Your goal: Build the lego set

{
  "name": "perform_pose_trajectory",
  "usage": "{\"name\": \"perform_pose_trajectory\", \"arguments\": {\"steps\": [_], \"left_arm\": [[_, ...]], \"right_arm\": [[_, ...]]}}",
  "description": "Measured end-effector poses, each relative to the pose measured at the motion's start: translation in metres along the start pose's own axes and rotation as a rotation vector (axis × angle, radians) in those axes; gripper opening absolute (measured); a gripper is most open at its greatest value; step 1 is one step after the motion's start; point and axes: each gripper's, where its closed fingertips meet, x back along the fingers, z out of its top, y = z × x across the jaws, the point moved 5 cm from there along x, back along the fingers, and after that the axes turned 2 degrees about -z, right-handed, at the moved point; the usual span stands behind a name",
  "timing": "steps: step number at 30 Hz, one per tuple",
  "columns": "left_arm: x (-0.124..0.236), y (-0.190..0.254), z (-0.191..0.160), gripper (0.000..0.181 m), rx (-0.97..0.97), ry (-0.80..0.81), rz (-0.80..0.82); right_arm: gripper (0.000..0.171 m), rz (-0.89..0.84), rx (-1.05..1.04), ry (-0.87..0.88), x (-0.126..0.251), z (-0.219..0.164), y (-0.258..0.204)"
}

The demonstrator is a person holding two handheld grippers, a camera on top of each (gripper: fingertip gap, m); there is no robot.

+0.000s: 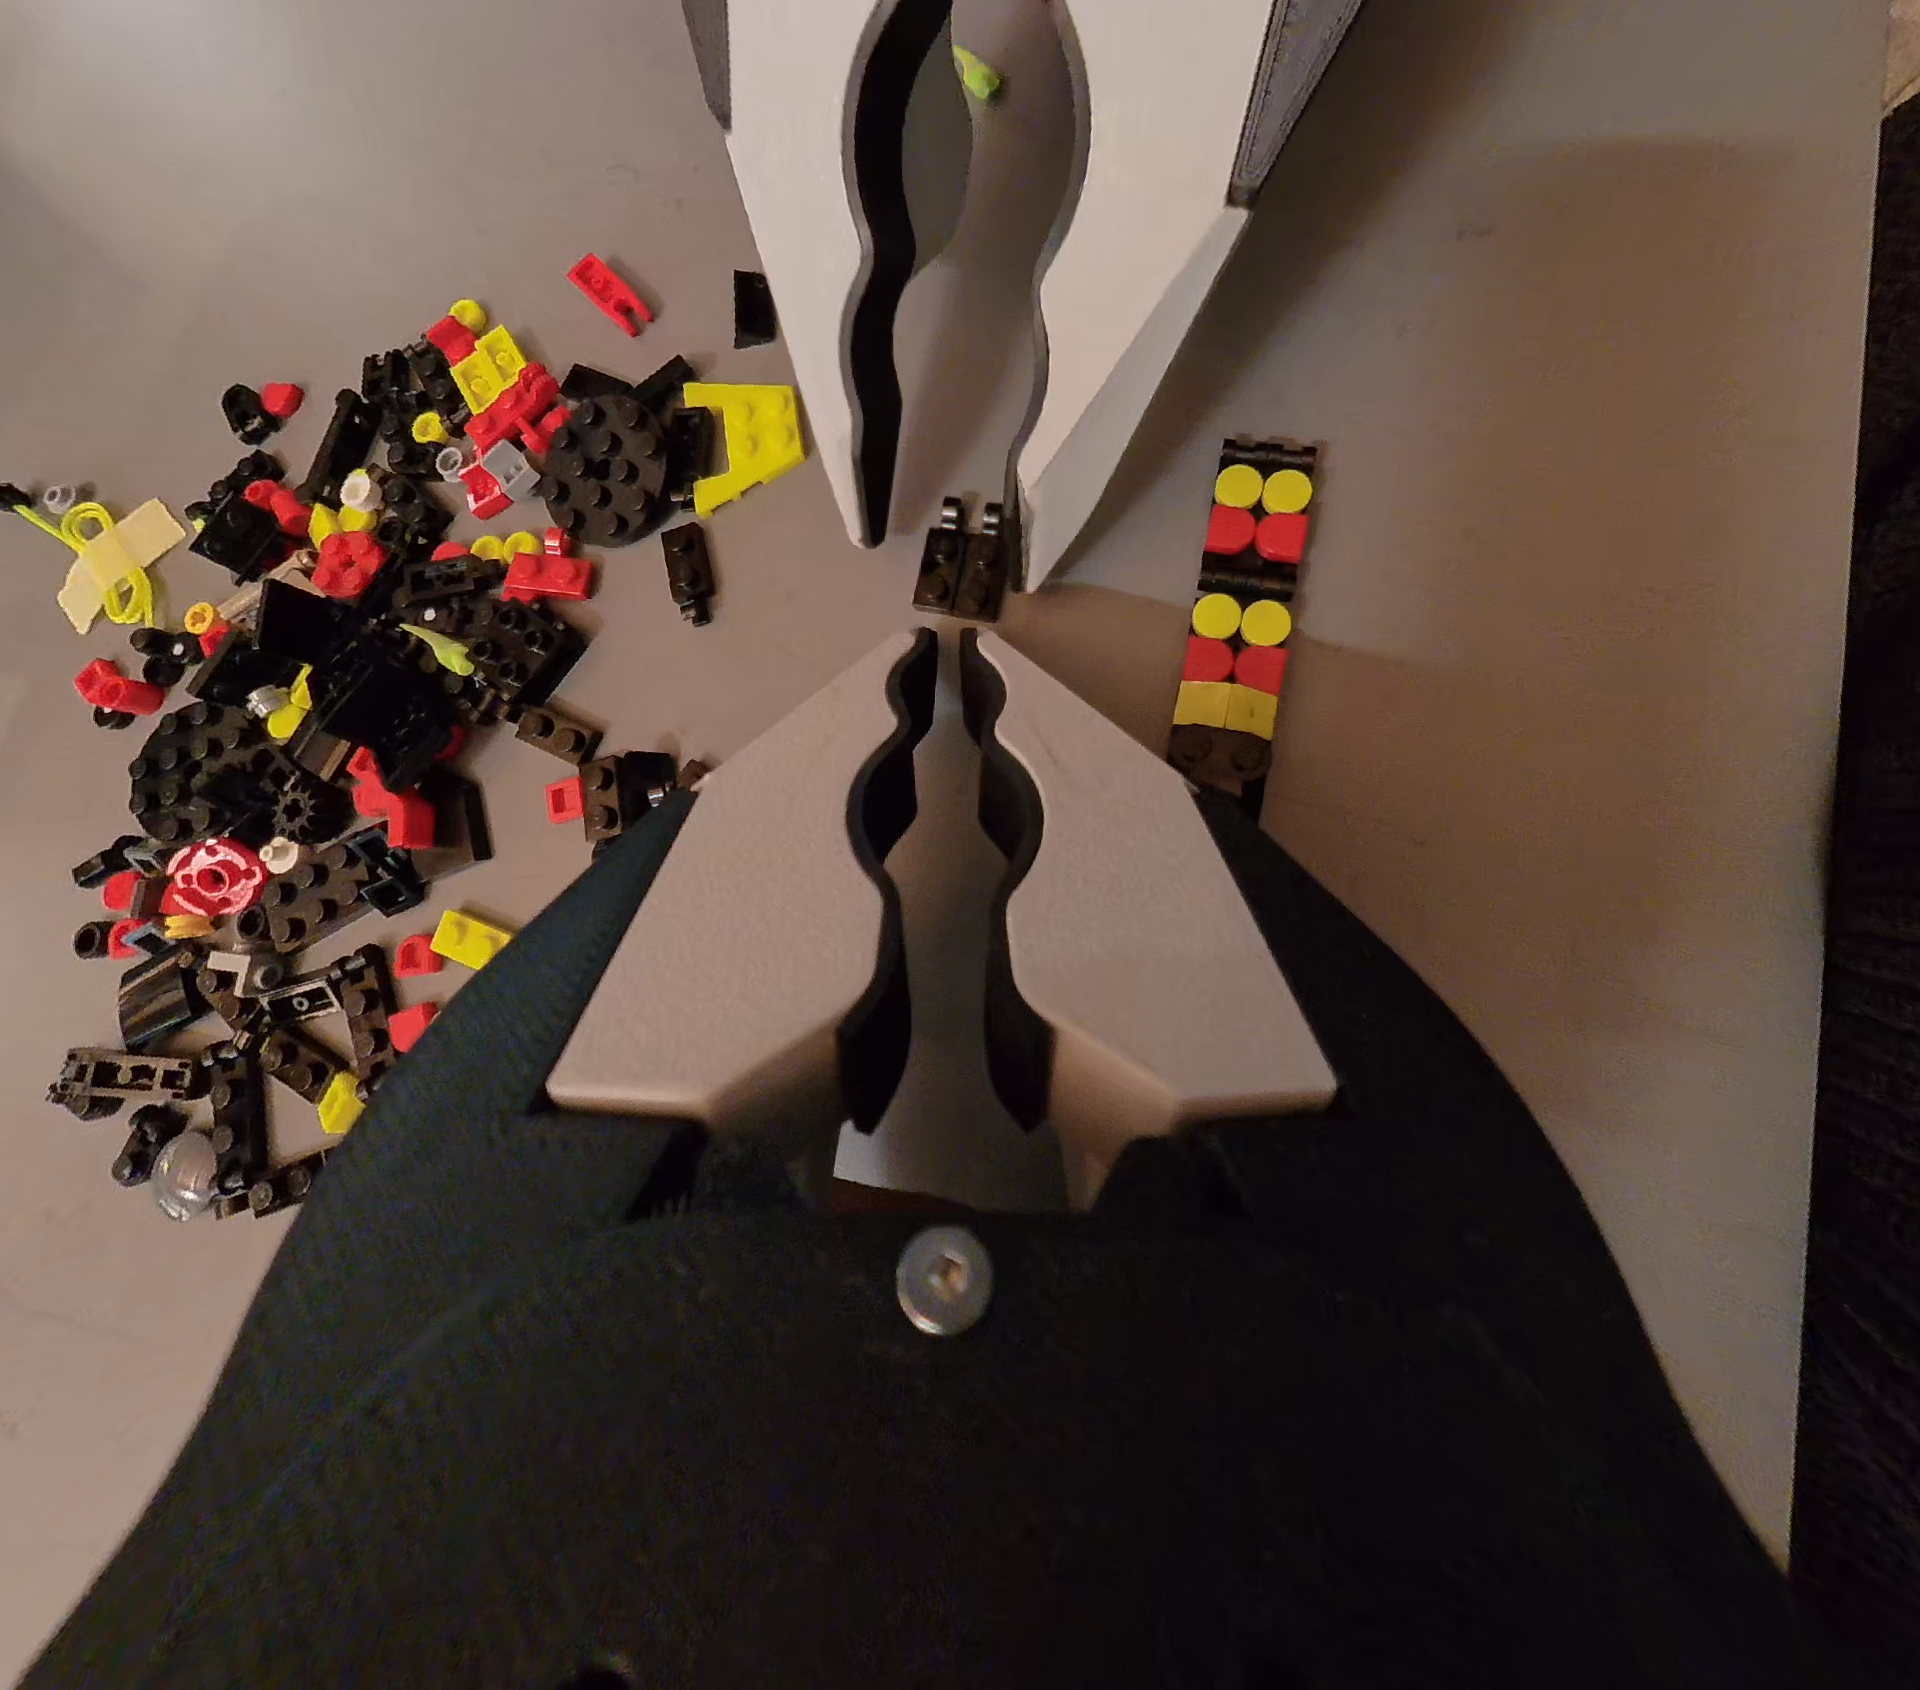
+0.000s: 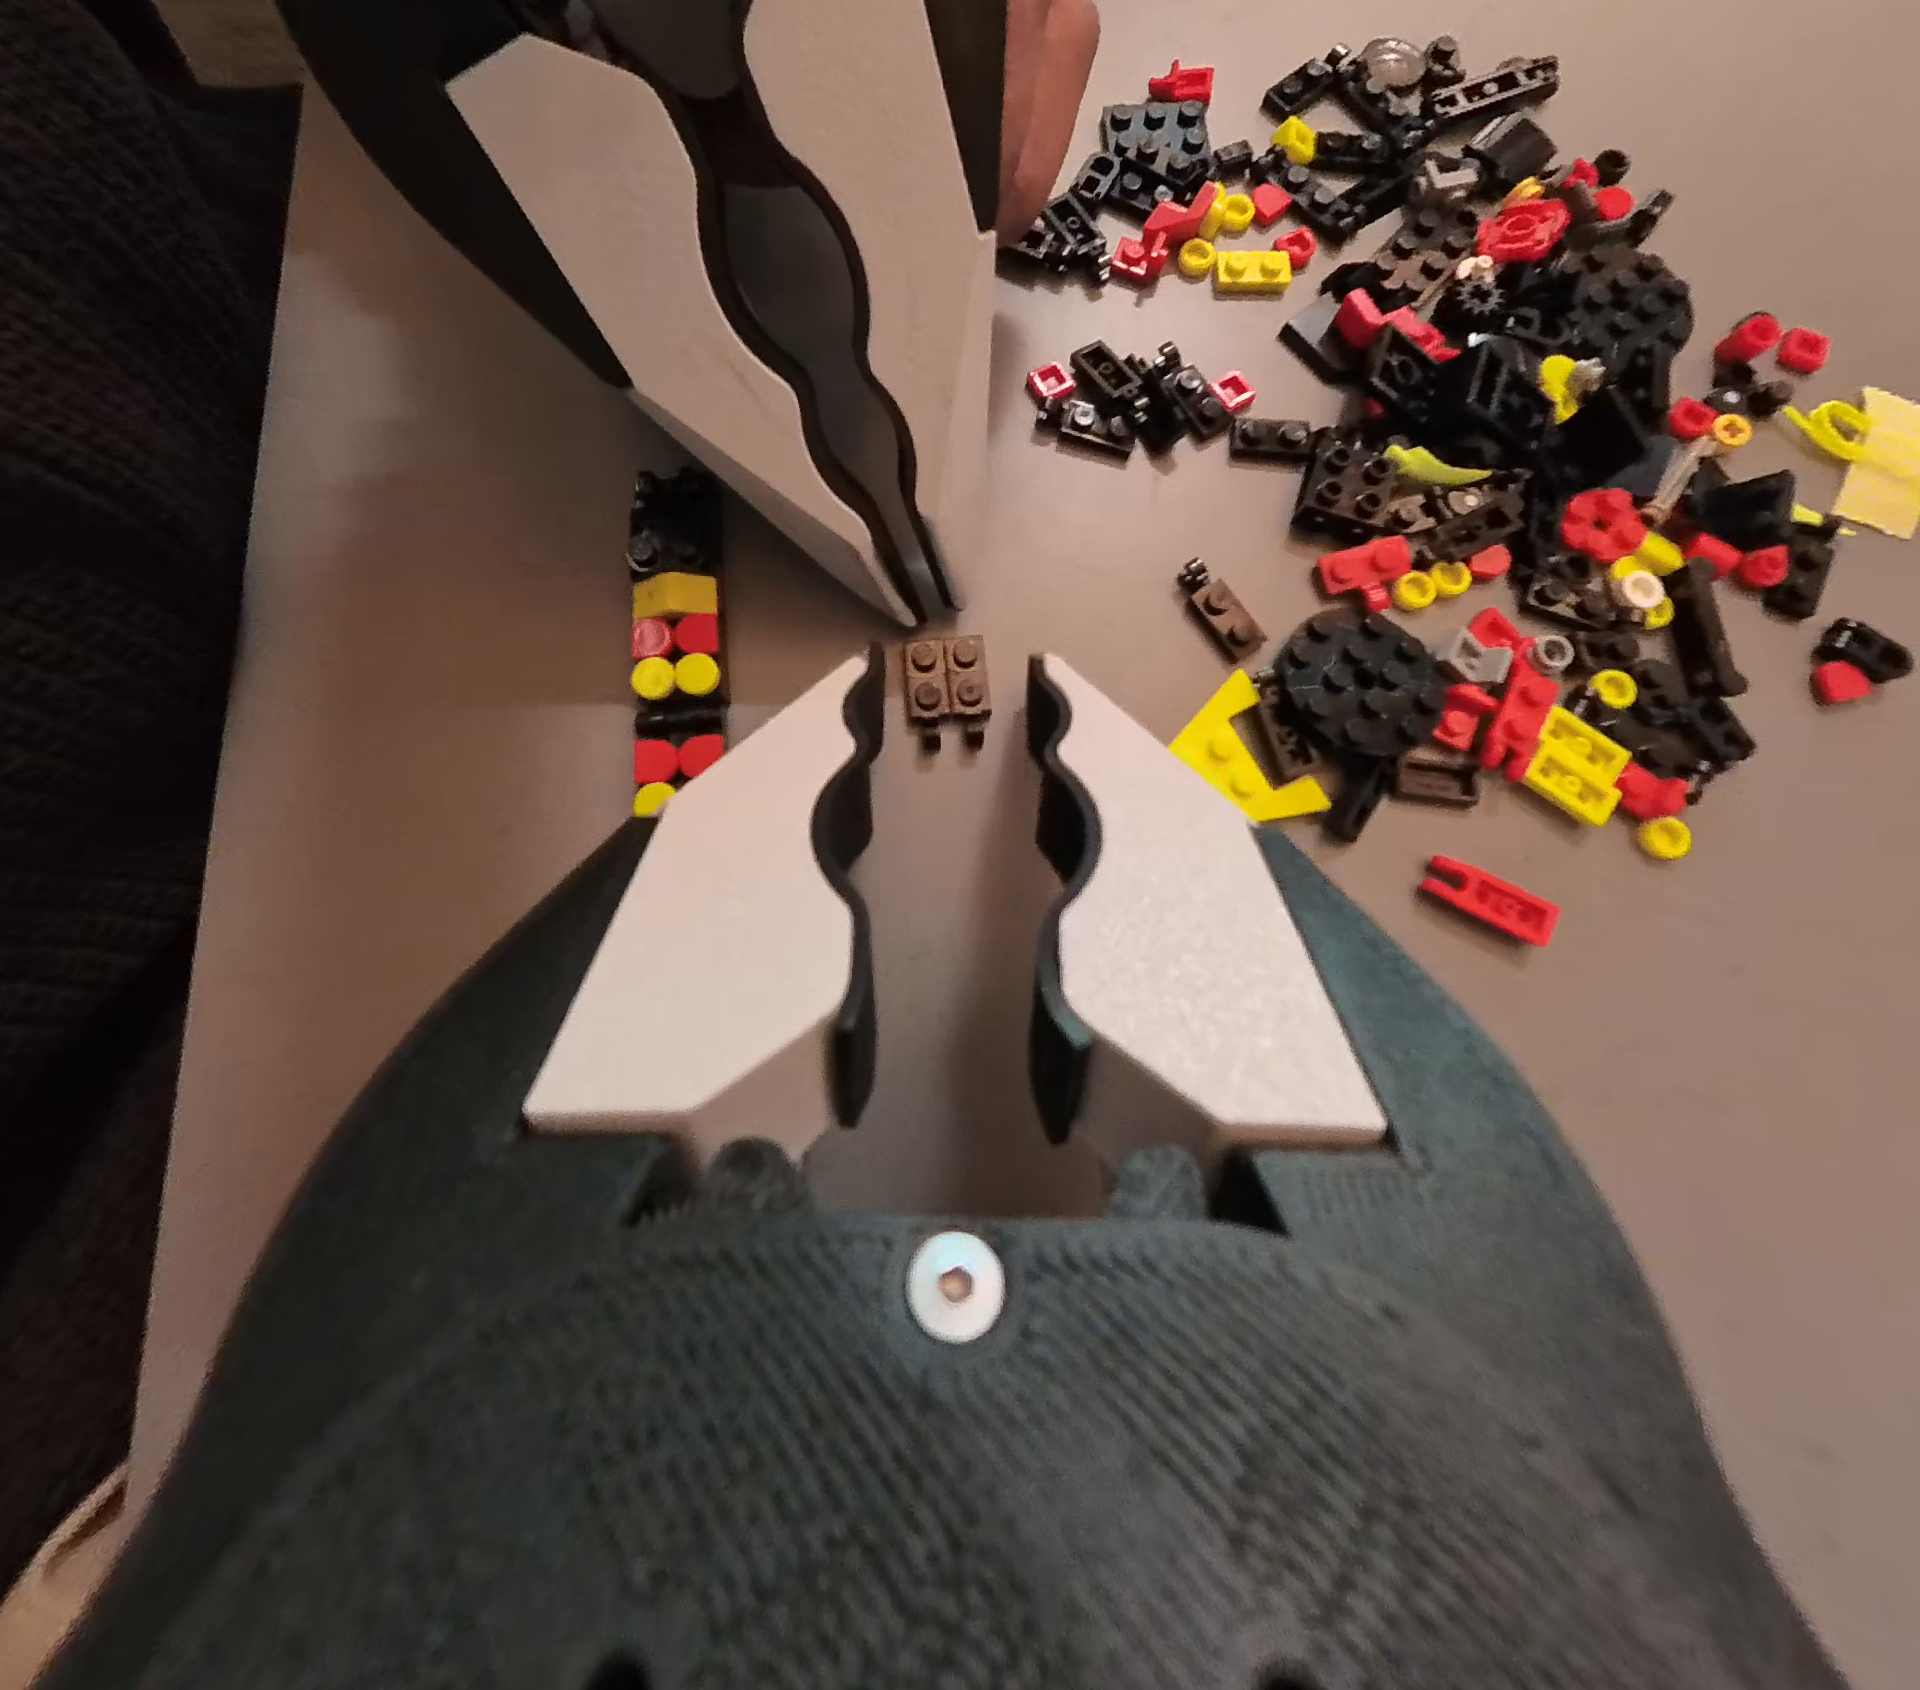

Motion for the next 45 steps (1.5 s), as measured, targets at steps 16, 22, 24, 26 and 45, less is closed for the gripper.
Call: {"name": "perform_pose_trajectory", "arguments": {"steps": [16,22,24,26,45], "left_arm": [[0.0001,0.0001,0.0001,0.004,-0.003,0.000,0.002],[0.0000,0.0002,0.0000,0.004,-0.004,0.000,0.002],[0.0000,0.0002,0.0000,0.004,-0.004,0.000,0.002],[0.0000,0.0003,0.0000,0.004,-0.004,0.000,0.002],[-0.0001,0.0004,0.0000,0.004,-0.005,0.000,0.002]], "right_arm": [[0.021,0.007,-0.016,-0.006,-0.0027,-0.0010,0.0005],[0.021,0.013,-0.019,-0.007,-0.0035,-0.0011,-0.0003],[0.020,0.013,-0.017,-0.011,-0.0039,-0.0015,-0.0004],[0.019,0.012,-0.015,-0.016,-0.0043,-0.0022,-0.0004],[0.015,0.016,-0.001,-0.019,-0.0046,-0.0024,-0.0016]]}}
